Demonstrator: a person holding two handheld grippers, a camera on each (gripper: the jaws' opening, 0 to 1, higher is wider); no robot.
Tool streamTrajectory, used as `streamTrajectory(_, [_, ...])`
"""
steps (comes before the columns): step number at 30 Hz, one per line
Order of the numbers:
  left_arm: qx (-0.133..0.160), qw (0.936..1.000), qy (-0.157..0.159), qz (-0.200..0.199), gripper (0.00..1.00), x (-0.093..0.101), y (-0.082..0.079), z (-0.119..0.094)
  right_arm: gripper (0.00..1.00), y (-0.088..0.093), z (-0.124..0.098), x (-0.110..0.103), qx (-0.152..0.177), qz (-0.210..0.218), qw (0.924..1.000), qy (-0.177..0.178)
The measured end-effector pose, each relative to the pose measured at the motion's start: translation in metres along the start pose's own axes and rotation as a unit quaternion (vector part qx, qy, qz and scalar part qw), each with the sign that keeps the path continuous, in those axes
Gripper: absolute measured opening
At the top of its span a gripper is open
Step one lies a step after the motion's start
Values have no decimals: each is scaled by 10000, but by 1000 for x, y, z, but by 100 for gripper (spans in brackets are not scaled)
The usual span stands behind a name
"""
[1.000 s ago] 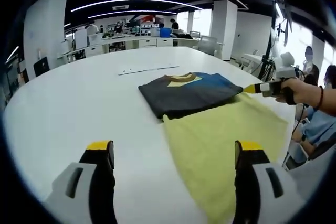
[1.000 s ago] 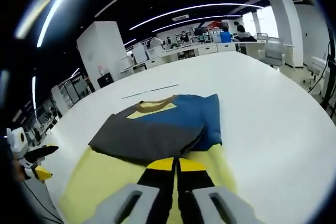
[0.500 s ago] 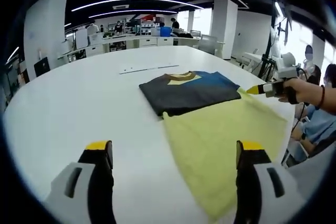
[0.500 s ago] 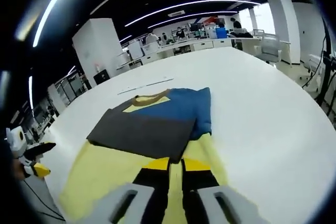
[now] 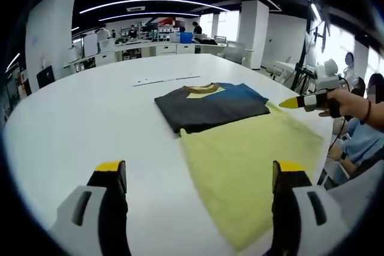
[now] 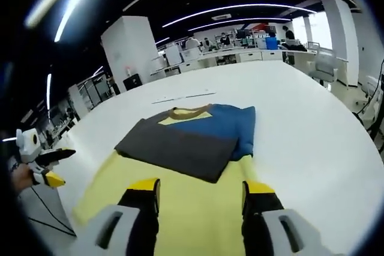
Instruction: Fold the garment on the visible template until the final outline fits inside the template.
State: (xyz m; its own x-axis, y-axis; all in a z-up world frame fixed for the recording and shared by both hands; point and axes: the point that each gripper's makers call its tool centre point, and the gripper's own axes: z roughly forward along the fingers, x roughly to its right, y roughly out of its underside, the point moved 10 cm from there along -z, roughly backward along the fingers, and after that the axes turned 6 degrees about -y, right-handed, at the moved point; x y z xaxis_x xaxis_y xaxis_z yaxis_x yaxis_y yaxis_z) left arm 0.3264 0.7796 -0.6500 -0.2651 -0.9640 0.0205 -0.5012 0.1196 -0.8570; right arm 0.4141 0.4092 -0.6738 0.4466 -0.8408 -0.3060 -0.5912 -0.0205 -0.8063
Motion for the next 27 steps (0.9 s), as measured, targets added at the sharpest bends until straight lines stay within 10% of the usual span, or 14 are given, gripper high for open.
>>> streamTrajectory(27, [-452,9903,1112,694,79,21,21,-13,66,25,-57,-13,-899,-744,9860,-1194])
